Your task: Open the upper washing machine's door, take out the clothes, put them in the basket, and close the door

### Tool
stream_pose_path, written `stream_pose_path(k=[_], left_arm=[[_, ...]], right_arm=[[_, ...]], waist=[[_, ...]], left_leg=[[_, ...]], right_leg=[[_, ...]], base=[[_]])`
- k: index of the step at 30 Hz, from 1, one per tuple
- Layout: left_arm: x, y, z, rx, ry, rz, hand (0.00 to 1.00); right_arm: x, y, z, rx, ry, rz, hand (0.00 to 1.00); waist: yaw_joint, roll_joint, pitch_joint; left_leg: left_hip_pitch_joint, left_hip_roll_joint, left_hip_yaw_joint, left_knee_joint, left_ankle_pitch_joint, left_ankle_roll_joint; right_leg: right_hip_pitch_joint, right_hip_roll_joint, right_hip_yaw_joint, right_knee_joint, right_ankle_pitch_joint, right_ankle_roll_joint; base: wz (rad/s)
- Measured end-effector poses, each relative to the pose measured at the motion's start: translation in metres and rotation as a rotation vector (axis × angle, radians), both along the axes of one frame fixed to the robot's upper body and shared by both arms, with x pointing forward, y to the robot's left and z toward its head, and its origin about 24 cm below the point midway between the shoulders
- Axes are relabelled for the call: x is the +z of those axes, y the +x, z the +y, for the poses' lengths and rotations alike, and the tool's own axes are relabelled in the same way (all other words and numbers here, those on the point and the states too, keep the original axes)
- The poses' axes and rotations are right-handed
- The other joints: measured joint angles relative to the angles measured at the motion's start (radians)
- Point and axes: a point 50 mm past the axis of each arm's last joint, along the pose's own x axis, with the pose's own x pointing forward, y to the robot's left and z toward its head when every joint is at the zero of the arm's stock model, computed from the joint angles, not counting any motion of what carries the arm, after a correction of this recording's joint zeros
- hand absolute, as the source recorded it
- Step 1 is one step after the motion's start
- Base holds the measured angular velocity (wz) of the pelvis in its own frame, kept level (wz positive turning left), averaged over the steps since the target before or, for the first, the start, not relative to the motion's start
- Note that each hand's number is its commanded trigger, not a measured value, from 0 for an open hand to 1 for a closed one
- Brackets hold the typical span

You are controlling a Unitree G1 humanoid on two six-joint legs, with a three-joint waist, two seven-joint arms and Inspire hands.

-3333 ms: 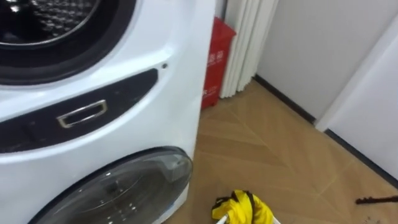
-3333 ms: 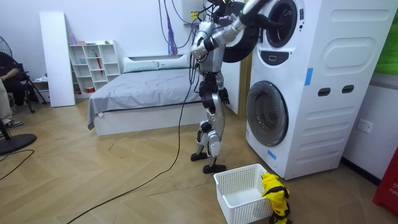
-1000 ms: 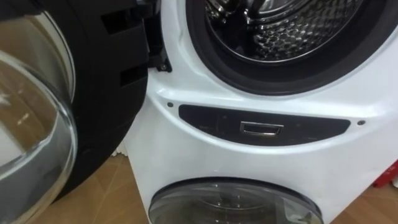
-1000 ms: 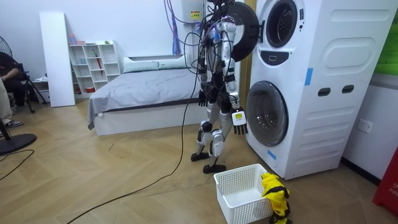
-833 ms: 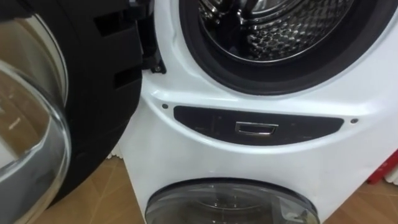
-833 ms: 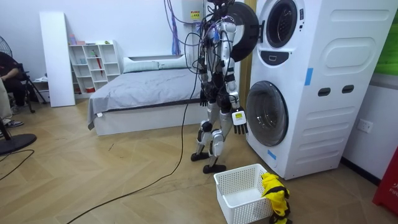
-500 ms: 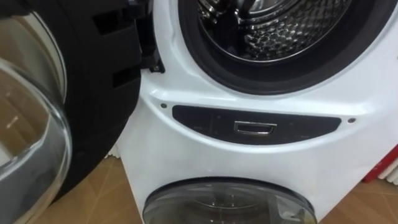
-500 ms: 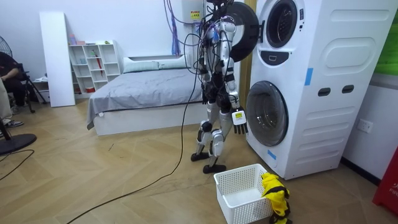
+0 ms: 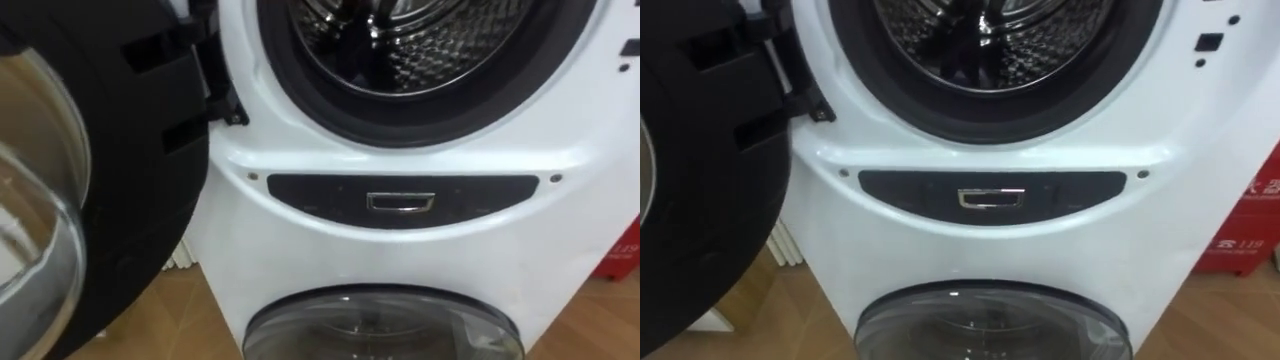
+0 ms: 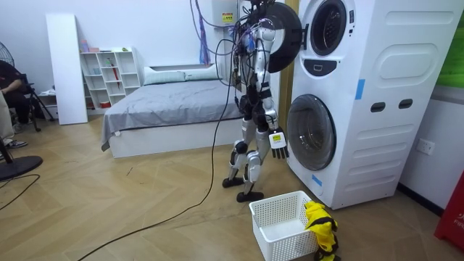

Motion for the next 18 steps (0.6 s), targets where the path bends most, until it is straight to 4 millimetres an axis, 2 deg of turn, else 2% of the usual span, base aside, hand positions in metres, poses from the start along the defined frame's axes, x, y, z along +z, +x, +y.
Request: stream_pose_path(k=[1,4,6,7,9,10,11,13,14,16,17,18], left_arm=[[-0.003,-0.004,0.000,-0.003,-0.003,0.019,0.00],[-0.020,-0.038,-0.003,0.004,-0.053,0.135,0.00],[-0.035,-0.076,-0.010,0.022,-0.111,0.261,0.00],[-0.039,-0.087,-0.012,0.022,-0.127,0.298,0.00],[-0.047,-0.119,-0.017,0.045,-0.187,0.410,0.00],[-0.048,-0.131,-0.018,0.049,-0.204,0.444,0.00],[-0.048,-0.135,-0.019,0.048,-0.211,0.456,0.00],[-0.050,-0.141,-0.023,0.014,-0.233,0.497,0.00],[-0.051,-0.140,-0.025,0.001,-0.238,0.502,0.00],[-0.053,-0.139,-0.029,-0.026,-0.253,0.509,0.00],[-0.054,-0.136,-0.031,-0.031,-0.266,0.505,0.00],[-0.054,-0.134,-0.033,-0.034,-0.271,0.505,0.00]], right_arm=[[0.000,0.000,0.000,-0.001,0.001,0.001,0.00],[0.000,-0.003,0.000,0.000,0.004,0.005,0.00],[0.000,-0.007,0.000,0.012,0.005,0.019,0.00],[-0.001,-0.009,0.000,0.018,0.004,0.026,0.00],[-0.001,-0.014,0.001,0.029,0.015,0.038,0.00],[-0.001,-0.013,0.002,0.039,0.022,0.041,0.00],[-0.001,-0.014,0.002,0.045,0.024,0.044,0.00],[-0.001,-0.015,0.000,0.080,0.015,0.066,0.00],[-0.001,-0.013,-0.001,0.091,0.010,0.066,0.00],[0.000,-0.006,-0.004,0.125,-0.007,0.064,0.00],[0.001,-0.004,-0.007,0.130,-0.017,0.059,0.00],[0.002,-0.005,-0.011,0.131,-0.029,0.064,0.00]], waist=[[0.000,-0.002,-0.0007],[0.002,-0.010,-0.0032],[0.003,-0.016,-0.0037],[0.003,-0.015,-0.0025],[0.003,-0.032,-0.0013],[0.011,-0.039,-0.0009],[0.016,-0.041,-0.0011],[0.025,-0.045,0.0017],[0.025,-0.043,0.0020],[0.026,-0.038,0.0070],[0.023,-0.025,0.0091],[0.023,-0.007,0.0066]], left_leg=[[0.002,0.001,0.005,0.000,0.000,0.000],[0.012,0.004,0.023,-0.001,0.000,0.000],[0.026,0.006,0.024,0.003,0.000,0.000],[0.028,0.006,0.020,0.007,0.000,0.000],[0.021,0.009,0.020,0.046,-0.005,-0.001],[0.002,0.013,0.021,0.088,-0.013,-0.010],[-0.013,0.019,0.023,0.118,-0.020,-0.014],[-0.100,0.025,0.017,0.287,-0.034,-0.022],[-0.127,0.026,0.013,0.336,-0.034,-0.022],[-0.188,0.037,0.001,0.457,-0.035,-0.023],[-0.227,0.047,-0.011,0.543,-0.032,-0.024],[-0.240,0.071,-0.013,0.651,-0.011,-0.018]], right_leg=[[0.001,0.001,0.005,0.000,0.000,0.000],[0.003,0.007,0.025,0.001,0.000,0.000],[0.013,0.010,0.023,0.003,0.000,0.000],[0.015,0.010,0.020,0.005,0.000,0.000],[0.009,0.010,0.020,0.019,-0.001,-0.002],[0.002,0.010,0.013,0.033,-0.005,-0.008],[-0.001,0.011,0.004,0.037,-0.005,-0.008],[-0.004,0.008,-0.018,0.045,-0.006,-0.010],[-0.005,0.007,-0.024,0.046,-0.007,-0.012],[-0.013,0.009,-0.033,0.043,-0.020,-0.032],[-0.024,0.017,-0.036,0.058,-0.025,-0.042],[-0.032,0.028,-0.034,0.090,-0.036,-0.055]], base=[[-0.25],[-0.33],[-0.24],[-0.09],[-0.02],[-0.05],[0.00],[0.15],[0.13],[-0.04],[-0.16],[-0.16]])
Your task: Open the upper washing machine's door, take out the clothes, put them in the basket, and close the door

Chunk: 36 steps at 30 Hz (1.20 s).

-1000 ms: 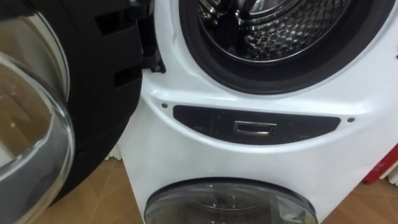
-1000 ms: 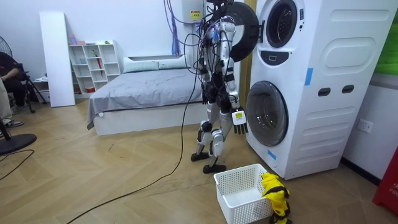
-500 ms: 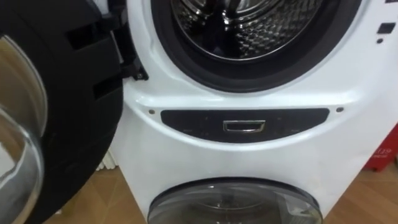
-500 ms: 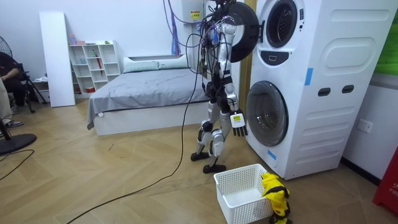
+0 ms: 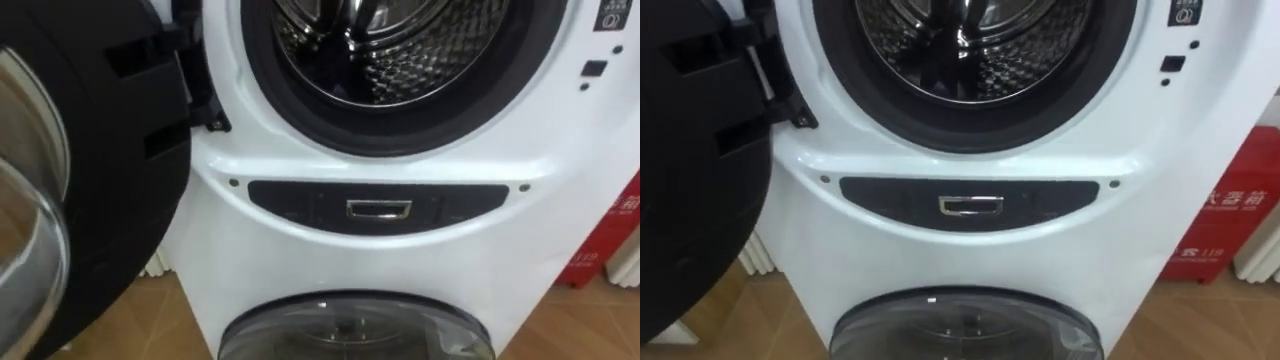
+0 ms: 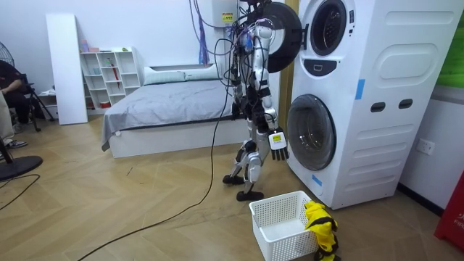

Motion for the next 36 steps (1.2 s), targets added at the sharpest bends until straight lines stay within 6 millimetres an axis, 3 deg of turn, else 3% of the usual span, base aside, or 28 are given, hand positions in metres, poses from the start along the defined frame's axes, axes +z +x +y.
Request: stream_pose_path(k=[2,4,7,9,10,12,13,15,16,17,18,19,20,21,22,23,24,26,28,31,32,33,36], left_arm=[[0.000,0.010,0.000,-0.005,0.000,-0.024,0.00],[0.000,0.034,-0.001,-0.044,-0.008,-0.078,0.00],[0.004,0.080,-0.011,-0.151,-0.040,-0.191,0.00],[0.008,0.105,-0.016,-0.237,-0.034,-0.240,0.00],[0.009,0.112,-0.018,-0.264,-0.029,-0.249,0.00],[0.012,0.123,-0.019,-0.321,-0.013,-0.272,0.00],[0.012,0.123,-0.020,-0.335,-0.008,-0.270,0.00],[0.012,0.121,-0.020,-0.376,0.007,-0.255,0.00],[0.010,0.114,-0.019,-0.378,0.006,-0.240,0.00],[0.008,0.109,-0.019,-0.377,0.004,-0.224,0.00],[0.005,0.096,-0.018,-0.369,-0.005,-0.185,0.00],[0.003,0.088,-0.018,-0.364,-0.010,-0.161,0.00],[-0.001,0.075,-0.019,-0.358,-0.021,-0.119,0.00],[-0.003,0.062,-0.019,-0.362,-0.027,-0.086,0.00],[-0.003,0.057,-0.019,-0.359,-0.031,-0.072,0.00],[-0.004,0.049,-0.019,-0.354,-0.032,-0.053,0.00],[-0.004,0.045,-0.017,-0.348,-0.026,-0.044,0.00],[-0.003,0.038,-0.012,-0.333,-0.016,-0.025,0.00],[-0.003,0.037,-0.010,-0.323,-0.012,-0.022,0.00],[-0.003,0.039,-0.011,-0.302,-0.012,-0.037,0.00],[-0.003,0.038,-0.010,-0.301,-0.010,-0.035,0.00],[-0.003,0.038,-0.010,-0.298,-0.011,-0.034,0.00],[-0.003,0.038,-0.012,-0.297,-0.014,-0.038,0.00]], right_arm=[[0.002,0.004,-0.003,0.005,-0.021,-0.011,0.00],[0.002,0.011,-0.004,0.007,-0.031,-0.025,0.00],[0.002,0.019,-0.004,0.006,-0.032,-0.046,0.00],[0.002,0.019,-0.002,0.009,-0.039,-0.050,0.00],[0.002,0.020,-0.001,0.005,-0.039,-0.051,0.00],[0.001,0.029,0.003,-0.004,-0.038,-0.074,0.00],[0.001,0.031,0.003,0.000,-0.039,-0.077,0.00],[0.002,0.034,0.005,0.006,-0.047,-0.083,0.00],[0.002,0.034,0.005,0.004,-0.044,-0.082,0.00],[0.001,0.034,0.006,0.000,-0.040,-0.078,0.00],[0.002,0.035,0.005,-0.015,-0.035,-0.084,0.00],[0.002,0.035,0.005,-0.025,-0.033,-0.084,0.00],[0.002,0.030,0.003,-0.051,-0.036,-0.075,0.00],[0.003,0.029,-0.001,-0.072,-0.045,-0.072,0.00],[0.004,0.029,-0.005,-0.073,-0.054,-0.072,0.00],[0.006,0.029,-0.010,-0.057,-0.072,-0.069,0.00],[0.006,0.029,-0.012,-0.048,-0.078,-0.064,0.00],[0.005,0.028,-0.010,-0.042,-0.066,-0.059,0.00],[0.004,0.030,-0.005,-0.019,-0.042,-0.062,0.00],[0.001,0.040,0.009,0.056,0.012,-0.073,0.00],[0.001,0.044,0.012,0.072,0.023,-0.078,0.00],[0.001,0.048,0.014,0.091,0.037,-0.087,0.00],[0.000,0.049,0.019,0.119,0.045,-0.087,0.00]], waist=[[-0.023,0.012,-0.0014],[-0.036,0.014,0.0004],[-0.060,0.025,0.0041],[-0.065,0.040,0.0039],[-0.063,0.040,0.0034],[-0.061,0.044,0.0023],[-0.061,0.044,0.0023],[-0.059,0.040,0.0003],[-0.055,0.035,0.0016],[-0.050,0.031,0.0035],[-0.050,0.022,-0.0035],[-0.055,0.024,-0.0028],[-0.061,0.025,-0.0021],[-0.069,0.021,-0.0004],[-0.070,0.026,-0.0035],[-0.073,0.035,-0.0065],[-0.068,0.029,-0.0053],[-0.054,0.009,-0.0065],[-0.052,-0.015,-0.0107],[-0.009,-0.044,-0.0084],[-0.001,-0.048,-0.0063],[0.003,-0.056,-0.0074],[0.001,-0.057,-0.0069]], left_leg=[[0.038,0.005,0.002,0.074,0.023,-0.007],[0.091,-0.002,0.000,0.047,0.028,-0.022],[0.210,0.002,-0.034,-0.103,0.006,-0.061],[0.261,0.003,-0.055,-0.216,-0.024,-0.068],[0.277,0.003,-0.054,-0.261,-0.047,-0.062],[0.316,0.001,-0.056,-0.431,-0.118,-0.049],[0.319,-0.002,-0.055,-0.470,-0.129,-0.042],[0.319,-0.020,-0.044,-0.579,-0.158,-0.004],[0.313,-0.042,-0.014,-0.604,-0.151,0.052],[0.304,-0.058,0.010,-0.603,-0.141,0.074],[0.276,-0.077,0.059,-0.578,-0.129,0.093],[0.267,-0.078,0.090,-0.560,-0.127,0.097],[0.252,-0.081,0.128,-0.533,-0.122,0.104],[0.238,-0.090,0.139,-0.524,-0.108,0.112],[0.228,-0.091,0.139,-0.520,-0.102,0.115],[0.210,-0.092,0.139,-0.517,-0.089,0.123],[0.204,-0.102,0.139,-0.526,-0.065,0.122],[0.201,-0.121,0.141,-0.542,-0.040,0.120],[0.179,-0.124,0.139,-0.541,-0.023,0.109],[0.155,-0.106,0.183,-0.545,0.005,0.080],[0.150,-0.101,0.194,-0.542,0.007,0.075],[0.141,-0.096,0.196,-0.540,0.013,0.066],[0.127,-0.070,0.186,-0.539,0.025,0.046]], right_leg=[[-0.022,0.007,-0.004,0.048,-0.018,-0.005],[-0.071,0.008,-0.010,0.087,-0.020,-0.007],[-0.169,0.009,-0.051,0.157,-0.016,-0.010],[-0.219,0.009,-0.068,0.188,-0.007,-0.008],[-0.237,0.009,-0.068,0.198,0.000,-0.007],[-0.300,0.007,-0.070,0.201,0.051,-0.002],[-0.311,0.007,-0.067,0.197,0.069,0.001],[-0.348,-0.001,-0.053,0.162,0.158,0.020],[-0.353,-0.011,-0.029,0.126,0.213,0.041],[-0.352,-0.021,-0.019,0.105,0.243,0.051],[-0.340,-0.041,0.004,0.057,0.303,0.091],[-0.338,-0.058,0.001,0.076,0.300,0.114],[-0.340,-0.102,-0.009,0.213,0.219,0.137],[-0.338,-0.156,-0.016,0.369,0.140,0.151],[-0.330,-0.179,-0.017,0.434,0.115,0.159],[-0.301,-0.221,-0.010,0.520,0.077,0.176],[-0.245,-0.258,0.009,0.561,0.054,0.194],[-0.136,-0.295,0.036,0.526,0.029,0.213],[-0.047,-0.290,0.025,0.377,-0.016,0.237],[0.021,-0.252,0.022,0.122,-0.039,0.242],[0.022,-0.247,0.015,0.099,-0.038,0.240],[0.026,-0.236,0.000,0.059,-0.030,0.223],[0.031,-0.206,-0.009,0.020,-0.017,0.202]], base=[[0.04],[0.15],[0.21],[0.16],[0.00],[-0.14],[-0.13],[-0.10],[-0.14],[-0.24],[-0.19],[0.08],[0.41],[0.46],[0.44],[0.34],[0.27],[-0.01],[-0.07],[-0.50],[-0.59],[-0.29],[0.02]])
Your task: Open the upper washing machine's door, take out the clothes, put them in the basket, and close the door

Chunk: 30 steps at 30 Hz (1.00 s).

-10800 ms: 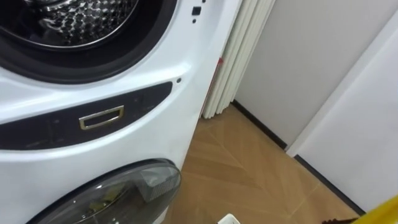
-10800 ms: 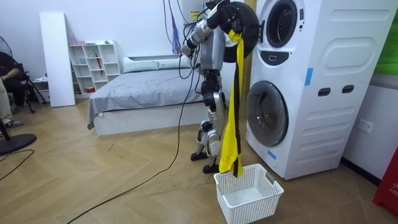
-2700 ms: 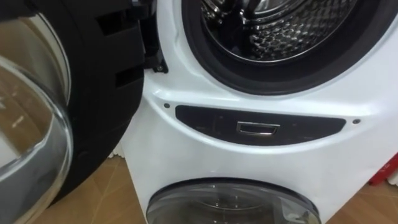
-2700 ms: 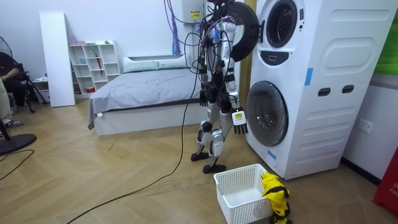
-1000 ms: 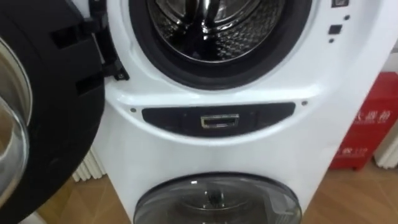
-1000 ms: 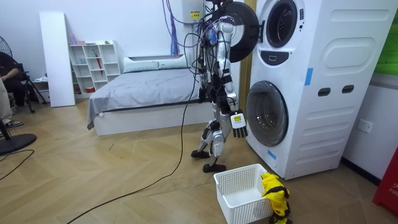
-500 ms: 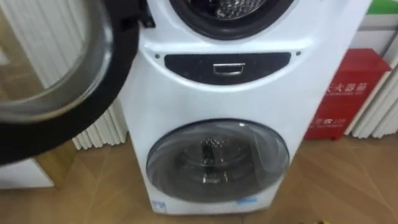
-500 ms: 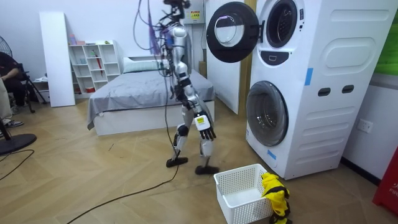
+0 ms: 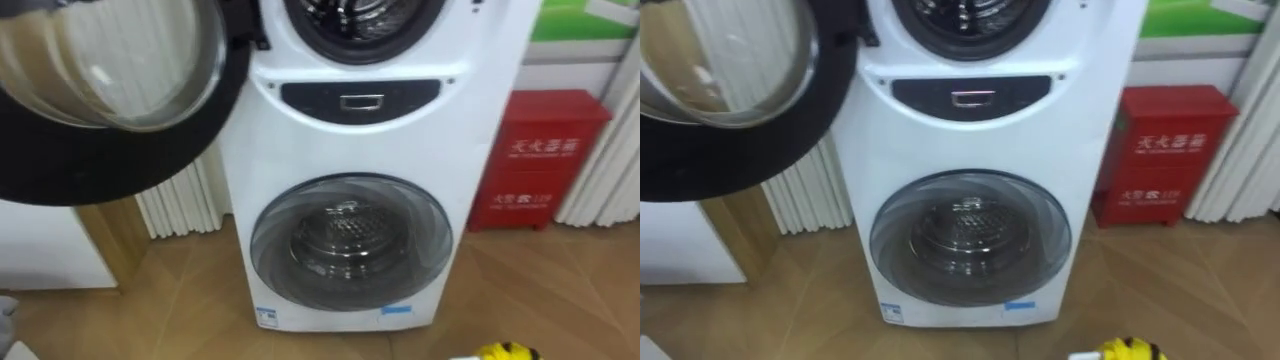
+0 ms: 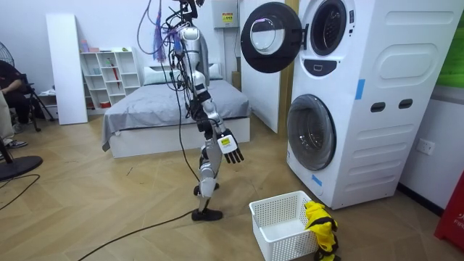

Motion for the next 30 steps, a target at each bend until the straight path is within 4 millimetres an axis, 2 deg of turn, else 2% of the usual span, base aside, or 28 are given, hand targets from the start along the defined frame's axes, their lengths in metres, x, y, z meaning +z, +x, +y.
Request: stream_pose_path(k=[5,10,11,12,13,16,20,21,22,23,24,25,26,27,28,30], left_arm=[[0.000,0.004,-0.004,0.003,-0.007,-0.029,0.00],[0.002,0.012,0.000,0.033,0.003,-0.069,0.00],[0.003,0.017,0.003,0.071,0.004,-0.091,0.00],[0.004,0.022,0.006,0.113,0.006,-0.115,0.00],[0.006,0.026,0.009,0.137,0.020,-0.133,0.00],[0.012,0.040,0.019,0.152,0.049,-0.177,0.00],[0.034,0.082,0.048,0.164,0.131,-0.315,0.00],[0.044,0.096,0.059,0.152,0.162,-0.358,0.00],[0.056,0.112,0.069,0.148,0.186,-0.419,0.00],[0.062,0.121,0.073,0.150,0.195,-0.451,0.00],[0.076,0.138,0.081,0.142,0.216,-0.516,0.00],[0.091,0.157,0.088,0.125,0.242,-0.579,0.00],[0.099,0.166,0.091,0.117,0.256,-0.611,0.00],[0.116,0.184,0.095,0.099,0.277,-0.678,0.00],[0.132,0.201,0.098,0.090,0.290,-0.736,0.00],[0.155,0.220,0.104,0.082,0.310,-0.817,0.00]], right_arm=[[0.001,0.003,0.002,0.019,-0.006,-0.025,0.00],[0.001,0.004,0.001,0.040,-0.018,-0.036,0.00],[0.001,0.006,0.001,0.034,-0.015,-0.048,0.00],[0.002,0.008,0.001,0.019,-0.010,-0.062,0.00],[0.003,0.010,0.001,0.016,-0.009,-0.072,0.00],[0.004,0.013,-0.002,0.002,-0.016,-0.089,0.00],[0.010,0.018,-0.013,-0.030,-0.057,-0.131,0.00],[0.012,0.021,-0.017,-0.035,-0.071,-0.149,0.00],[0.014,0.023,-0.021,-0.037,-0.086,-0.164,0.00],[0.016,0.024,-0.023,-0.031,-0.093,-0.171,0.00],[0.018,0.027,-0.026,-0.017,-0.105,-0.181,0.00],[0.019,0.028,-0.028,-0.006,-0.110,-0.184,0.00],[0.019,0.028,-0.027,0.000,-0.110,-0.184,0.00],[0.019,0.027,-0.027,0.015,-0.107,-0.181,0.00],[0.019,0.027,-0.026,0.021,-0.098,-0.180,0.00],[0.019,0.030,-0.025,0.031,-0.088,-0.188,0.00]], waist=[[0.001,-0.003,-0.0028],[0.000,0.000,-0.0015],[-0.001,0.004,-0.0024],[0.000,0.004,0.0012],[-0.002,0.006,0.0010],[-0.004,0.008,0.0038],[-0.009,0.031,0.0074],[-0.012,0.044,0.0078],[-0.019,0.056,0.0029],[-0.024,0.065,0.0028],[-0.031,0.083,0.0058],[-0.037,0.093,0.0051],[-0.038,0.098,0.0023],[-0.045,0.105,-0.0015],[-0.051,0.107,-0.0025],[-0.052,0.108,-0.0033]], left_leg=[[-0.018,0.011,-0.027,-0.004,0.011,-0.016],[-0.018,0.003,-0.045,-0.015,0.012,-0.017],[-0.013,0.000,-0.047,-0.025,0.012,-0.017],[-0.005,-0.002,-0.047,-0.036,0.012,-0.017],[0.002,-0.004,-0.047,-0.042,0.012,-0.017],[0.007,-0.004,-0.049,-0.043,0.012,-0.017],[0.018,-0.006,-0.050,-0.044,0.011,-0.017],[0.018,-0.008,-0.050,-0.045,0.011,-0.017],[0.019,-0.011,-0.050,-0.047,0.011,-0.017],[0.018,-0.013,-0.050,-0.049,0.011,-0.016],[0.019,-0.020,-0.051,-0.057,0.016,-0.008],[0.018,-0.027,-0.055,-0.061,0.018,-0.006],[0.016,-0.029,-0.058,-0.061,0.019,-0.003],[0.012,-0.035,-0.071,-0.062,0.021,0.000],[0.010,-0.039,-0.080,-0.063,0.024,0.004],[0.012,-0.040,-0.081,-0.063,0.024,0.005]], right_leg=[[0.004,0.017,-0.028,-0.031,0.007,-0.014],[0.013,0.012,-0.048,-0.036,0.006,-0.014],[0.015,0.010,-0.049,-0.038,0.006,-0.014],[0.020,0.009,-0.050,-0.042,0.006,-0.013],[0.027,0.009,-0.050,-0.049,0.006,-0.013],[0.033,0.009,-0.052,-0.049,0.007,-0.012],[0.042,0.008,-0.045,-0.047,0.007,-0.011],[0.042,0.006,-0.045,-0.046,0.007,-0.011],[0.038,0.002,-0.045,-0.039,0.008,-0.011],[0.038,0.000,-0.046,-0.030,0.008,-0.011],[0.031,-0.006,-0.044,-0.022,0.007,-0.009],[0.024,-0.009,-0.043,-0.024,0.008,-0.005],[0.024,-0.011,-0.043,-0.028,0.009,-0.001],[0.026,-0.014,-0.042,-0.035,0.011,0.003],[0.026,-0.016,-0.042,-0.033,0.012,0.003],[0.026,-0.016,-0.039,-0.034,0.013,0.005]], base=[[0.14],[0.11],[0.00],[0.00],[0.00],[0.00],[0.00],[0.00],[0.00],[0.04],[0.05],[0.04],[0.03],[0.14],[0.16],[-0.01]])
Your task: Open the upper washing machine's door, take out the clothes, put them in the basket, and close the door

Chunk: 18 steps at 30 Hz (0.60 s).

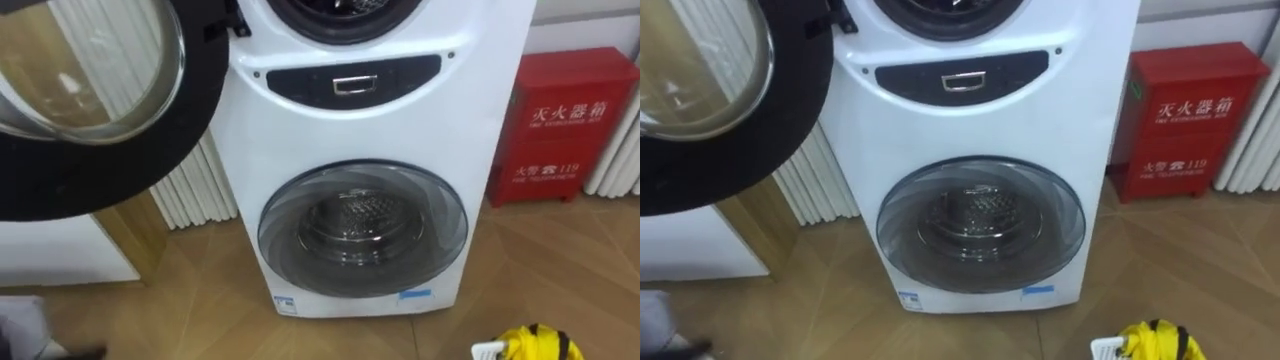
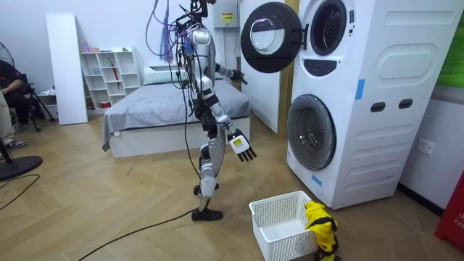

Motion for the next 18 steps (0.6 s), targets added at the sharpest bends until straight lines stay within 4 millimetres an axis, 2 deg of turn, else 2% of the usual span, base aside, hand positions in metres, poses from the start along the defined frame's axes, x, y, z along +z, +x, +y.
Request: stream_pose_path(k=[3,5,9,11,13,18], left_arm=[[0.033,0.023,-0.002,-0.041,0.042,-0.124,0.00],[0.036,0.024,-0.002,-0.027,0.038,-0.121,0.00],[0.054,0.034,-0.008,-0.063,0.070,-0.141,0.00],[0.063,0.038,-0.013,-0.083,0.088,-0.143,0.00],[0.070,0.043,-0.021,-0.122,0.133,-0.132,0.00],[0.087,0.050,-0.035,-0.195,0.335,-0.056,0.00]], right_arm=[[0.001,0.003,-0.001,0.010,0.004,-0.011,0.00],[0.001,0.003,-0.001,0.010,0.002,-0.012,0.00],[0.000,0.001,0.000,0.039,0.015,-0.001,0.00],[0.000,0.002,0.001,0.066,0.016,0.002,0.00],[0.002,0.003,0.000,0.092,0.015,0.001,0.00],[-0.001,-0.004,0.002,0.086,0.061,0.007,0.00]], waist=[[-0.006,-0.003,-0.0007],[-0.008,-0.006,-0.0002],[-0.006,-0.027,-0.0031],[-0.008,-0.033,-0.0028],[-0.004,-0.036,-0.0011],[-0.002,-0.041,0.0087]], left_leg=[[0.002,0.000,0.000,-0.001,0.000,0.000],[0.002,0.001,-0.004,-0.001,0.000,0.000],[-0.030,0.002,-0.031,0.012,0.000,-0.001],[-0.050,0.002,-0.051,0.028,0.000,-0.001],[-0.063,0.002,-0.071,0.030,0.001,0.000],[-0.079,-0.005,-0.135,0.032,0.002,0.002]], right_leg=[[0.000,0.004,0.030,-0.012,0.002,0.003],[-0.001,0.007,0.037,-0.017,0.003,0.003],[-0.011,0.010,0.020,-0.019,0.004,0.001],[-0.013,0.013,0.026,-0.026,0.013,0.001],[-0.014,0.017,0.051,-0.035,0.024,-0.002],[-0.006,0.022,0.052,-0.033,0.030,-0.011]], base=[[-0.13],[-0.08],[0.20],[0.31],[0.30],[0.34]])
